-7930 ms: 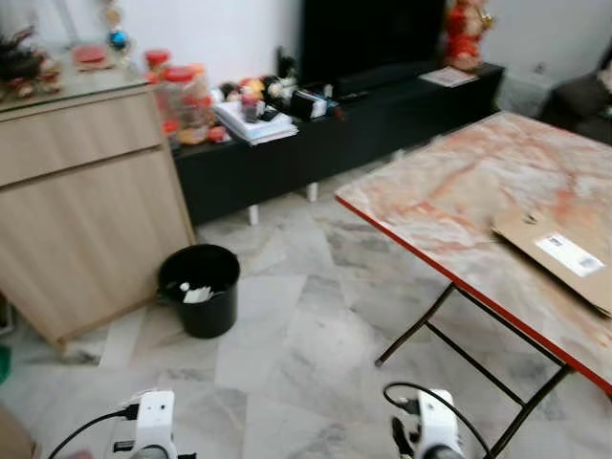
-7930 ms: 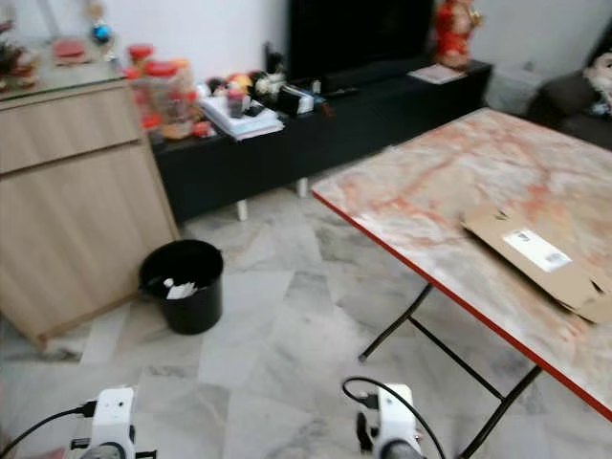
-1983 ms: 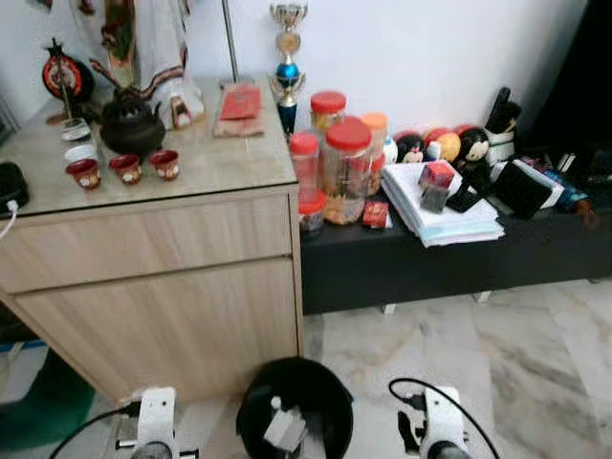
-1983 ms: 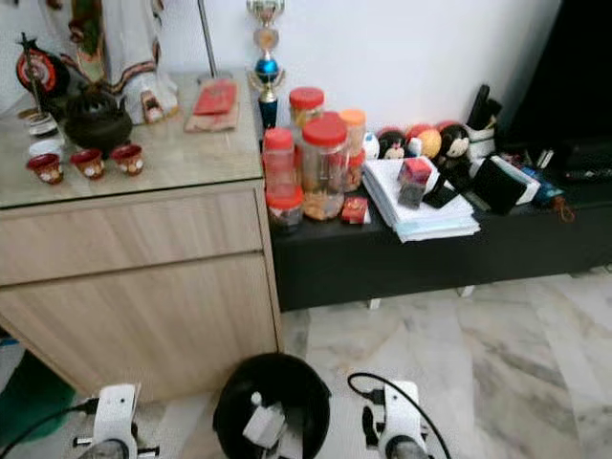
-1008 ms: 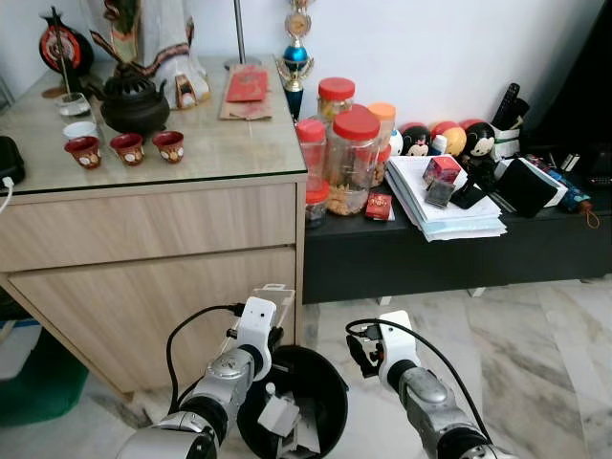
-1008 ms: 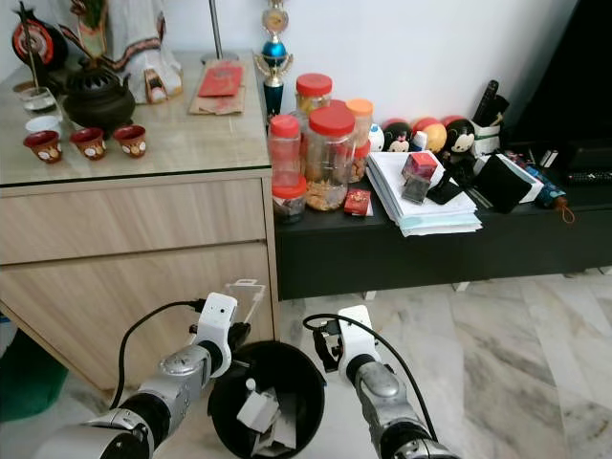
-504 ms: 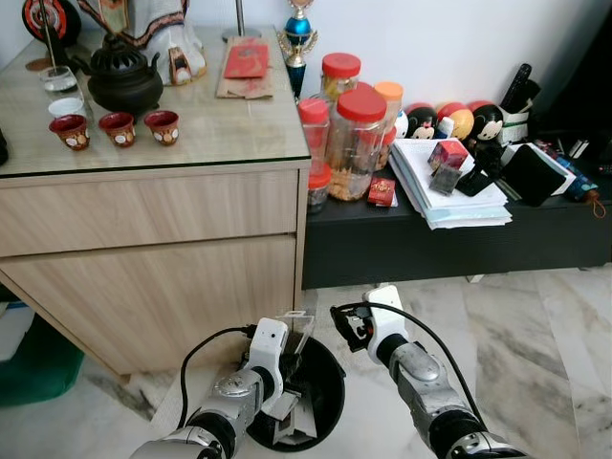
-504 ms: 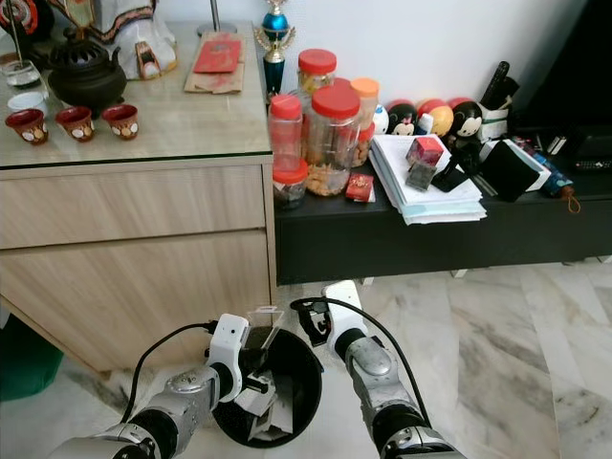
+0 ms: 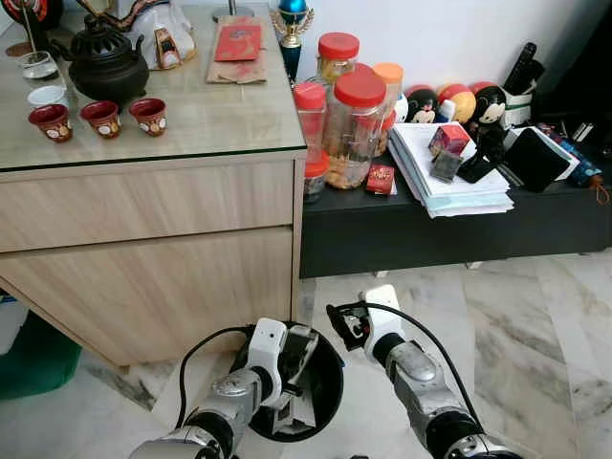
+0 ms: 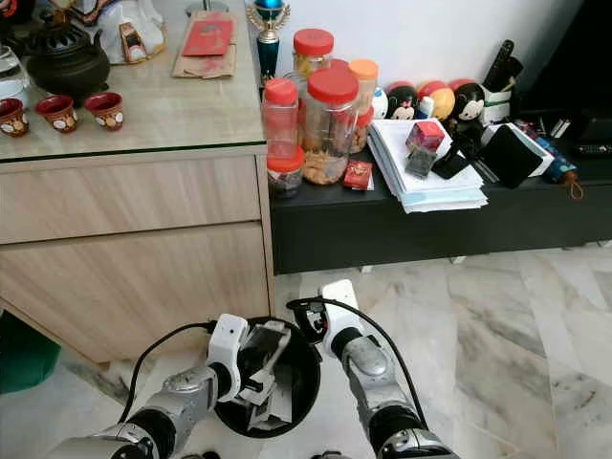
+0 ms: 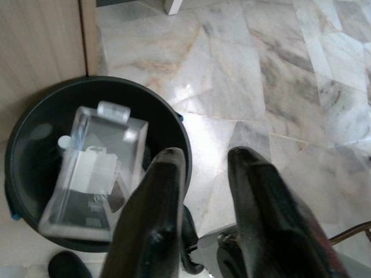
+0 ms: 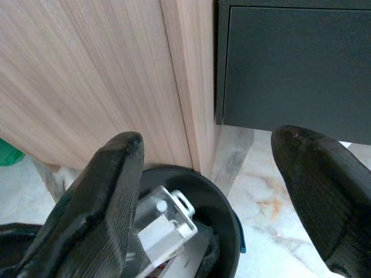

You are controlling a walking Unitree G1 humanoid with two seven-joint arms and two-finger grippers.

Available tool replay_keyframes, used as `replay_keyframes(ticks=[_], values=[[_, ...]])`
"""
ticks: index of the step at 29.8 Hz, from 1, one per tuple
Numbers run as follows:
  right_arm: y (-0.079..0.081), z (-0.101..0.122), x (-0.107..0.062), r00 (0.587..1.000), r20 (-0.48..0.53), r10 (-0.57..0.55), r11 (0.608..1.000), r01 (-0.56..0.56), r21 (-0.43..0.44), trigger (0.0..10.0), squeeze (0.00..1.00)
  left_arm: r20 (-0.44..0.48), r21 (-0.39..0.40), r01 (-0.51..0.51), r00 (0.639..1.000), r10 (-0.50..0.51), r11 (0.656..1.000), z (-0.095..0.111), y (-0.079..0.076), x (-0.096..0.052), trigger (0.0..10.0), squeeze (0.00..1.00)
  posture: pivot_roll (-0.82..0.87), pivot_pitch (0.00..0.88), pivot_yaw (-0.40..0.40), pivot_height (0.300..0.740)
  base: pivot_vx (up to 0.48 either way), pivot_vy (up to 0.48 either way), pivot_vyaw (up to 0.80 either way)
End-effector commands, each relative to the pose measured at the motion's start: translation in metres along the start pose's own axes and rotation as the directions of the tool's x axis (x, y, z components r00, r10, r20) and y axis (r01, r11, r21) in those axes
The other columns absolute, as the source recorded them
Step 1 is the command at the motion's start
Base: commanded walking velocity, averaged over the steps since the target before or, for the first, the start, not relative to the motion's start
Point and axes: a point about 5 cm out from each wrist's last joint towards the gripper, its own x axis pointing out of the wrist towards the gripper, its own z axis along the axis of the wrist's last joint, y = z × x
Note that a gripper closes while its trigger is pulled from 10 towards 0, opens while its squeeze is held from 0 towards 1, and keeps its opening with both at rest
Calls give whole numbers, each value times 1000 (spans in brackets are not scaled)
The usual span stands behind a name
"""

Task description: Picking trash to rubbish bin

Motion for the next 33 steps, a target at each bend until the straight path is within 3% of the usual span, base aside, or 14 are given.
replay_keyframes(ticks=[1,2,3,26,27,28,29,30,31,33], values=[[0,-8,-3,1000,-24,-9,1000,10,22,10000,0,-13,-8,-12,1000,12,1000,-5,1,-1,10000,1000,-103,146,-51,740,0,0,0],[0,-10,-4,1000,-29,-10,1000,11,23,10000,0,-10,-7,-18,1000,18,1000,-4,3,-2,10000,1000,-99,142,-50,740,0,0,0],[0,-12,-5,999,-33,-13,999,14,31,10000,0,-9,7,-36,999,36,999,-3,5,-2,10000,0,-99,141,-49,740,0,0,0],[-1,-15,-6,999,-41,-22,999,24,39,10000,0,-9,23,-62,998,62,998,-2,9,-3,10000,0,-100,138,-47,740,0,0,0],[-5,-31,-14,993,-104,-57,997,62,48,10000,0,8,45,-139,990,139,989,-2,24,-9,10000,0,-82,127,-42,740,0,0,0],[-12,-58,-31,971,-202,-126,986,144,78,10000,0,0,49,-317,948,317,947,-11,56,-27,10000,0,-68,112,-33,740,0,0,0],[-20,-90,-56,927,-318,-201,963,246,107,10000,0,-68,32,-491,868,492,871,-46,87,-58,10000,0,-50,77,-23,740,0,0,0],[-24,-110,-74,887,-392,-245,942,314,120,10000,0,-123,27,-602,791,600,798,-72,104,-84,10000,0,-50,75,-23,740,0,0,0],[-26,-119,-83,865,-426,-266,929,348,126,10000,0,-161,24,-653,744,648,757,-88,112,-100,10000,0,-50,75,-23,740,0,0,0],[-26,-119,-84,865,-421,-273,925,357,134,10000,0,-170,13,-669,730,661,743,-93,113,-104,10000,0,-46,67,-23,740,0,0,0]])
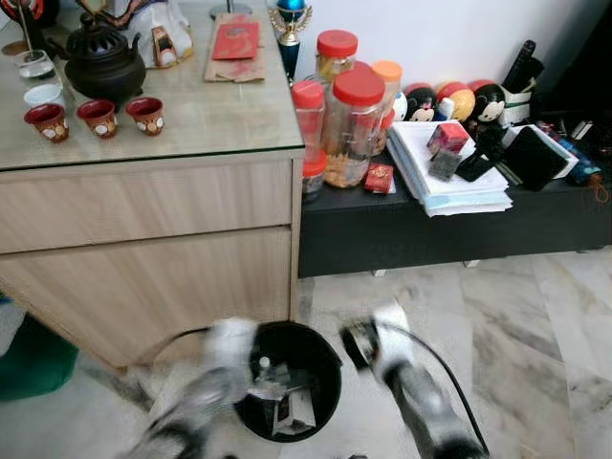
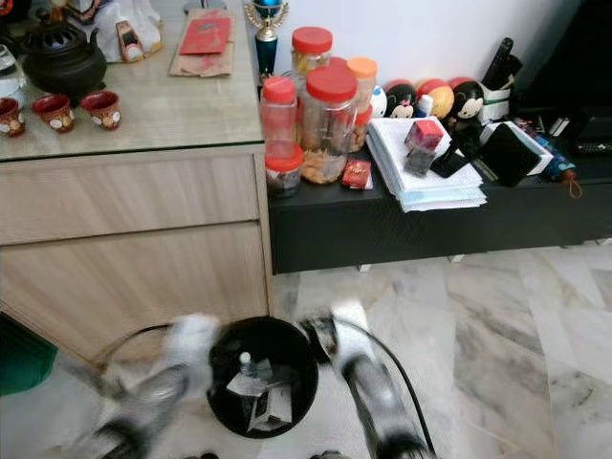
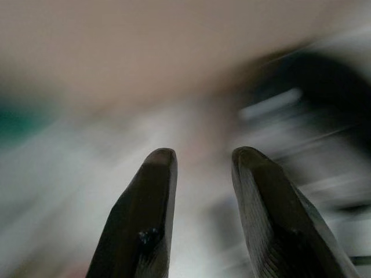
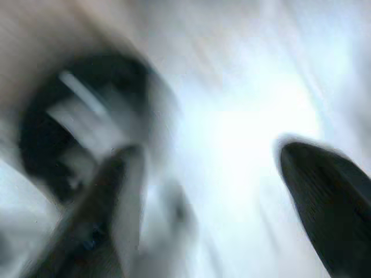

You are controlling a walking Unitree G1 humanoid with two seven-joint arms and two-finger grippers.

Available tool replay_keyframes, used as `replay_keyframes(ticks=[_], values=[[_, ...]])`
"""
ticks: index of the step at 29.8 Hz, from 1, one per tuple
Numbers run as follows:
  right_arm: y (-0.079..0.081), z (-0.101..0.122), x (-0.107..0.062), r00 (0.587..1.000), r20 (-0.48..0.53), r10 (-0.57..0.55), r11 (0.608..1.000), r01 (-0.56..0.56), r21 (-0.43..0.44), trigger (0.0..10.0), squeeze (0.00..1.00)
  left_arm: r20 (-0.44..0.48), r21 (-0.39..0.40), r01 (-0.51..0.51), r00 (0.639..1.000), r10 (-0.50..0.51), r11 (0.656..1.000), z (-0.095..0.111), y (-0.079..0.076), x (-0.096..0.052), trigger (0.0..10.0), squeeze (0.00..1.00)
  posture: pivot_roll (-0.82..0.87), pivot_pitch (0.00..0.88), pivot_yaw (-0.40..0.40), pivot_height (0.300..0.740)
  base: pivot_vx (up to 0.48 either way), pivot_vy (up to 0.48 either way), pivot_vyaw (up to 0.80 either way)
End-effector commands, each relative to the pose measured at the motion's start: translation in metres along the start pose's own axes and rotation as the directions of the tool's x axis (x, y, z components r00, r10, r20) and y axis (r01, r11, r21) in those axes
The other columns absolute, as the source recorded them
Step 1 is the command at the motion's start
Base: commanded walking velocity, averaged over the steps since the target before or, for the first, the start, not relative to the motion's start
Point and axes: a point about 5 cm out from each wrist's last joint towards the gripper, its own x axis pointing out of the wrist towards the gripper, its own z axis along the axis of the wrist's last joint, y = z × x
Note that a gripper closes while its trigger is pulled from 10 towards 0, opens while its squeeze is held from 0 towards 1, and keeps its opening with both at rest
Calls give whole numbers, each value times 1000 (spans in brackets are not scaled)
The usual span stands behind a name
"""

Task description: Picking trash to rubbish bin

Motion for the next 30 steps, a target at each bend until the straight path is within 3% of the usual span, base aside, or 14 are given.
replay_keyframes(ticks=[1,10,15,23,30], values=[[11,21,7,998,58,15,1000,-16,19,10000,0,-17,-42,35,999,-36,998,-4,-25,-1,10000,0,-44,63,-23,740,0,0,0],[17,37,12,996,89,30,999,-32,18,10000,0,21,-47,51,999,-50,998,15,-33,4,10000,0,-40,43,-18,740,0,0,0],[16,27,11,999,54,9,1000,-11,27,10000,0,-11,-38,31,999,-31,999,4,-33,1,10000,0,-40,41,-18,740,0,0,0],[9,-6,1,998,-46,-31,998,33,44,10000,0,-104,-25,17,994,-19,1000,-24,-33,-7,10000,0,-52,15,-13,740,0,0,0],[8,-11,0,997,-60,-41,998,44,50,10000,0,-109,-21,15,994,-18,1000,-25,-32,-7,10000,0,-53,0,-11,740,0,0,0]])
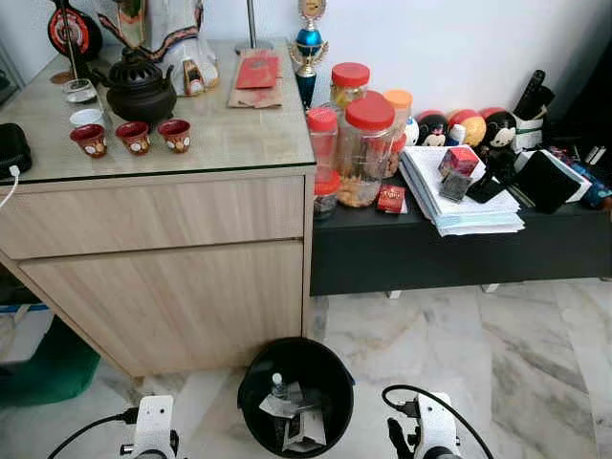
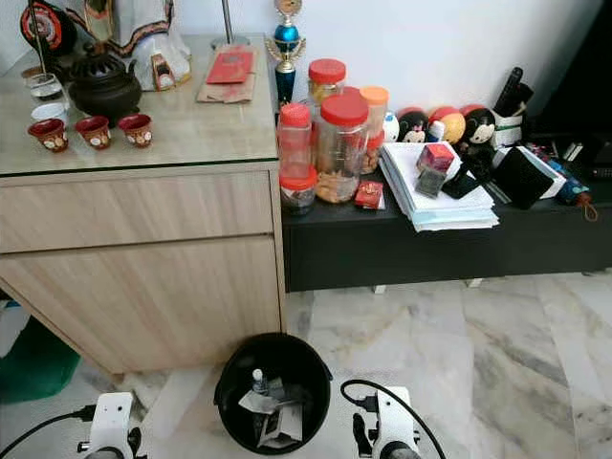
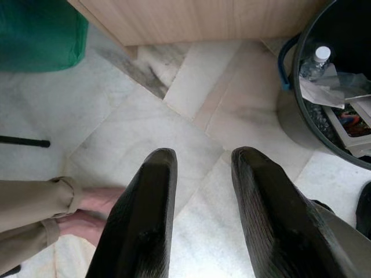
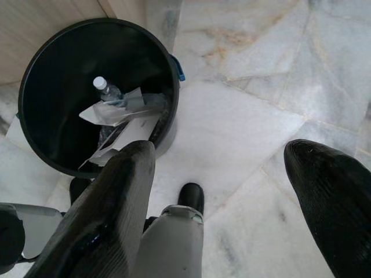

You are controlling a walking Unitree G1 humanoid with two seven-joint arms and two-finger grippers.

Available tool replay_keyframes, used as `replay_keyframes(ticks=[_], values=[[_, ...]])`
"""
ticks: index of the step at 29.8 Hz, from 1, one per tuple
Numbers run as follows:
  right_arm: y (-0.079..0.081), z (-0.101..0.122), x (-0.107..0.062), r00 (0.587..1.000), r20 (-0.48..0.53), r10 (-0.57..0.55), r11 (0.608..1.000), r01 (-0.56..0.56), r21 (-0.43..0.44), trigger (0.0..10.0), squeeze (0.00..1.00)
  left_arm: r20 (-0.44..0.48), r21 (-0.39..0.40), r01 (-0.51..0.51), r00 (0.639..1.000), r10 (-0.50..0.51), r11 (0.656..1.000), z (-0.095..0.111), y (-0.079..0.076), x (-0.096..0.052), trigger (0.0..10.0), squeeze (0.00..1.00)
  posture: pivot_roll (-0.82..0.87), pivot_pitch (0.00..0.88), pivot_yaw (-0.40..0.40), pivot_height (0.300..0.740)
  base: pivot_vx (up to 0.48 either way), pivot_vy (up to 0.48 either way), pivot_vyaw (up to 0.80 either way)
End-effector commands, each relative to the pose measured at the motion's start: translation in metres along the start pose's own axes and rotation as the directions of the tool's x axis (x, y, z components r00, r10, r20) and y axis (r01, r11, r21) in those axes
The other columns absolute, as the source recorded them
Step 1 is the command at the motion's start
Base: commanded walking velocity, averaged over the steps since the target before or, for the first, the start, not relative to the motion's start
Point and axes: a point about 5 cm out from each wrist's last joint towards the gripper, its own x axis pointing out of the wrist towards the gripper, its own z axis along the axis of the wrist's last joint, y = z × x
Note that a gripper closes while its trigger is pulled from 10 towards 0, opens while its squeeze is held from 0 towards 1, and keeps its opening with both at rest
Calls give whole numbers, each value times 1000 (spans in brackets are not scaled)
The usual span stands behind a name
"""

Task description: Picking trash to rubbish bin

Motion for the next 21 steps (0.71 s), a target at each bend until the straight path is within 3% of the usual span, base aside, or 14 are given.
replay_keyframes(ticks=[1,21], values=[[-1,-4,-1,1000,-18,-9,1000,10,9,10000,0,-17,5,-12,1000,12,1000,-2,3,0,10000,0,-53,0,-9,740,0,0,0],[4,3,1,1000,3,-7,1000,7,17,10000,0,1,14,-4,1000,4,1000,4,3,2,10000,0,-53,0,0,740,-12,0,0]])
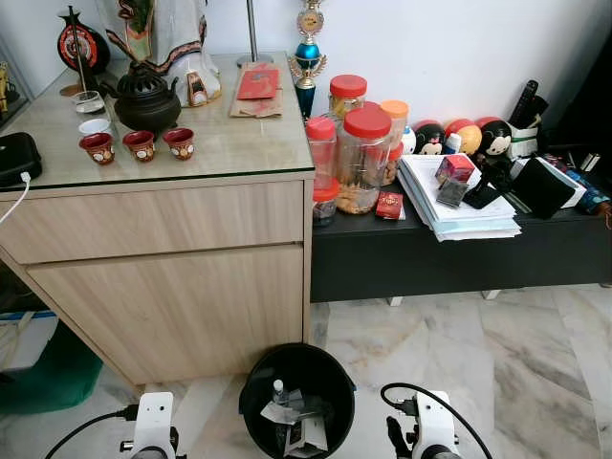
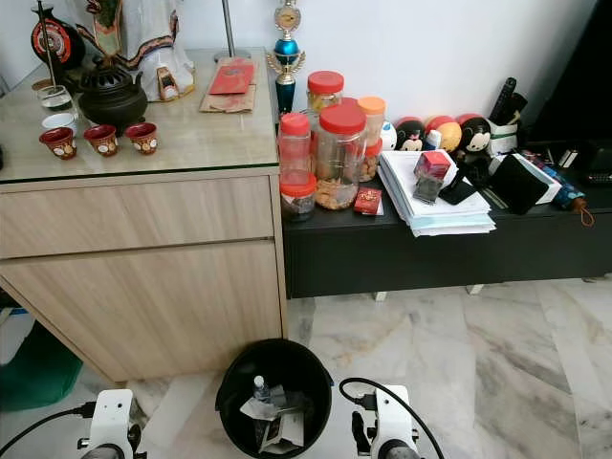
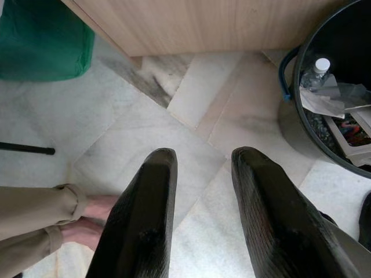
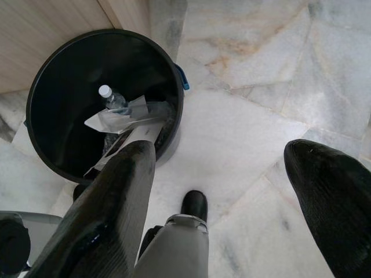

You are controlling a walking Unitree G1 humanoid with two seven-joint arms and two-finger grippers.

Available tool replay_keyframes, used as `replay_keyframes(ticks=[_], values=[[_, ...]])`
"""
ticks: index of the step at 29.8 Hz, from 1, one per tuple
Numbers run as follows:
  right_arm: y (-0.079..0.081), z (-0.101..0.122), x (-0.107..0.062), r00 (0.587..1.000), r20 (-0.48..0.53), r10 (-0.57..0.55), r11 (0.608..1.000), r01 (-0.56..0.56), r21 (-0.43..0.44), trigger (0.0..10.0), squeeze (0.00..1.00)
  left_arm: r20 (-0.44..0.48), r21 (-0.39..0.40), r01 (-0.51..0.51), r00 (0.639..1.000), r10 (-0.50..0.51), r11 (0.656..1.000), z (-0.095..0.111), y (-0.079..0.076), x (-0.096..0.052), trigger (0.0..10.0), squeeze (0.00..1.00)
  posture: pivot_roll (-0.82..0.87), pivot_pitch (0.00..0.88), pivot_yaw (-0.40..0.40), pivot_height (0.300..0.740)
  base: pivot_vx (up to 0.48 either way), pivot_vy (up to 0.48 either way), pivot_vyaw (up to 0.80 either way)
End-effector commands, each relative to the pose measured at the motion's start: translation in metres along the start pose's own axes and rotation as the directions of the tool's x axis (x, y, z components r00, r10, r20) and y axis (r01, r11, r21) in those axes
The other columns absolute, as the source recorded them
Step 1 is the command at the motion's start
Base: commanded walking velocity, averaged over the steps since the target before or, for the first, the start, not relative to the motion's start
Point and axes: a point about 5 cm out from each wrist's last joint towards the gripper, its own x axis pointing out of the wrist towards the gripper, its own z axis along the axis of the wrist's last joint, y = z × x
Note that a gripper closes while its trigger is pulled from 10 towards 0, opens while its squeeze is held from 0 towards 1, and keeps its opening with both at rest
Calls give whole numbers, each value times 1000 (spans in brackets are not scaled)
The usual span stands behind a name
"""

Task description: Picking trash to rubbish bin

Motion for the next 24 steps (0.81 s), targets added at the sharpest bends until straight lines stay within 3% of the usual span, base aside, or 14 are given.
replay_keyframes(ticks=[1,6,24], values=[[0,0,0,1000,-3,-7,1000,8,15,10000,0,-10,9,-5,1000,5,1000,0,3,0,10000,0,-53,0,0,740,-240,0,0],[0,-1,0,1000,-3,-9,1000,9,17,10000,0,-8,6,-6,1000,6,1000,1,3,1,10000,0,-53,0,1,740,-204,0,0],[1,1,0,1000,4,-5,1000,5,18,10000,0,-3,0,-4,1000,4,1000,2,2,1,10000,0,-51,0,-2,740,0,0,0]])
